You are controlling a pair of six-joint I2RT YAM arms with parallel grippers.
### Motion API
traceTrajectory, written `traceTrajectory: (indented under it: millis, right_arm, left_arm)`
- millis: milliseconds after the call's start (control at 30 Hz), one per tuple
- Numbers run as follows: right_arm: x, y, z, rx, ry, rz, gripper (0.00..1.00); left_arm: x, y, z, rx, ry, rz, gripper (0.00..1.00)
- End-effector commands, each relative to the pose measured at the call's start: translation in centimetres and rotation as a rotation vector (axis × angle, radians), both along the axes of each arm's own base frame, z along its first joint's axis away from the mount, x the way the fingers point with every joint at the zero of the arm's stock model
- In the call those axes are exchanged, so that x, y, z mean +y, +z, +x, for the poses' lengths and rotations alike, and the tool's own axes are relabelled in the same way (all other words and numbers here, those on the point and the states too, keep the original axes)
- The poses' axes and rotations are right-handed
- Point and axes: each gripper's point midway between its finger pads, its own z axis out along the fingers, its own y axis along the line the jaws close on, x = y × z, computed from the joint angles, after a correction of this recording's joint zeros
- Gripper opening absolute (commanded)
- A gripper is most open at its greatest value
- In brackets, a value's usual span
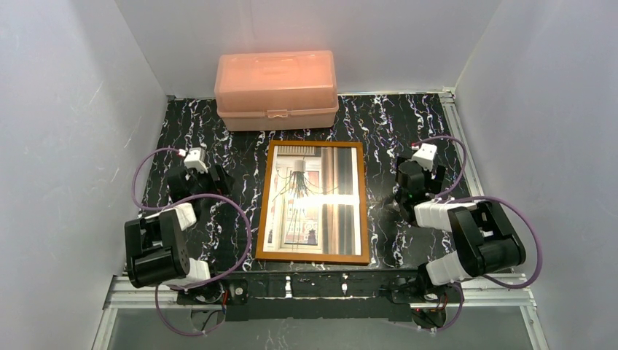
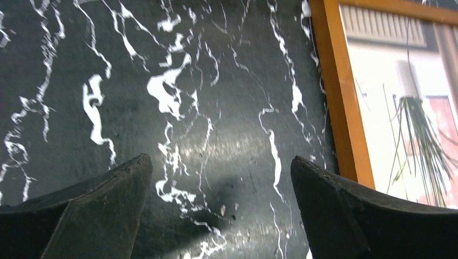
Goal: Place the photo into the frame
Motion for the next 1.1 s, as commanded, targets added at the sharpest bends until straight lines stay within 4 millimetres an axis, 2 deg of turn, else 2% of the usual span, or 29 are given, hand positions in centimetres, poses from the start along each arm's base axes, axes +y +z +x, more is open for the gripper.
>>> traceTrajectory:
  millis: [0,133,267,300,367,400,433,500,567,633,700,1067]
  right_arm:
    - [-0.9,0.8,1.3,-0.088,0.018,0.009,0.99]
    - [-1.3,-0.9,1.7,-0.085,0.029,0.033,0.99]
    - [-1.0,-1.7,1.9,-0.080,0.083,0.050,0.99]
    - [-0.9,-1.8,2.0,-0.080,0.100,0.060,0.99]
    - [-0.1,-1.6,2.0,-0.107,0.162,0.078,0.99]
    - [0.2,-2.2,1.0,-0.102,0.202,0.066,0.99]
    - [0.7,-1.9,0.8,-0.138,0.254,0.041,0.99]
    - [1.4,-1.5,1.1,-0.147,0.285,0.037,0.99]
    - [0.6,-2.3,2.0,-0.107,0.238,0.056,0.99]
    - [0.2,-2.9,2.2,-0.077,0.259,0.108,0.99]
    - [0.2,-2.4,2.3,-0.106,0.265,0.108,0.99]
    - [0.2,-2.3,2.0,-0.113,0.267,0.101,0.99]
  left_arm:
    - [1.2,2.5,2.3,-0.147,0.079,-0.008,0.99]
    - [1.1,2.6,2.7,-0.215,0.091,-0.027,0.99]
    - [0.6,2.4,1.9,-0.241,0.078,0.007,0.99]
    - [0.3,2.8,1.7,-0.290,0.068,0.027,0.98]
    - [-0.6,2.2,0.6,-0.353,0.052,0.120,0.99]
    - [-1.6,2.1,0.3,-0.398,0.039,0.152,0.98]
    - [-1.7,2.1,0.5,-0.412,0.041,0.155,0.99]
    - [-1.2,1.1,1.0,-0.312,0.058,0.164,0.98]
    - [-0.5,0.8,2.5,-0.260,0.100,0.155,0.98]
    - [-0.7,0.6,2.3,-0.233,0.097,0.188,0.99]
    - [-0.8,0.7,2.5,-0.244,0.100,0.185,0.99]
    - [-0.8,0.6,2.6,-0.235,0.100,0.194,0.98]
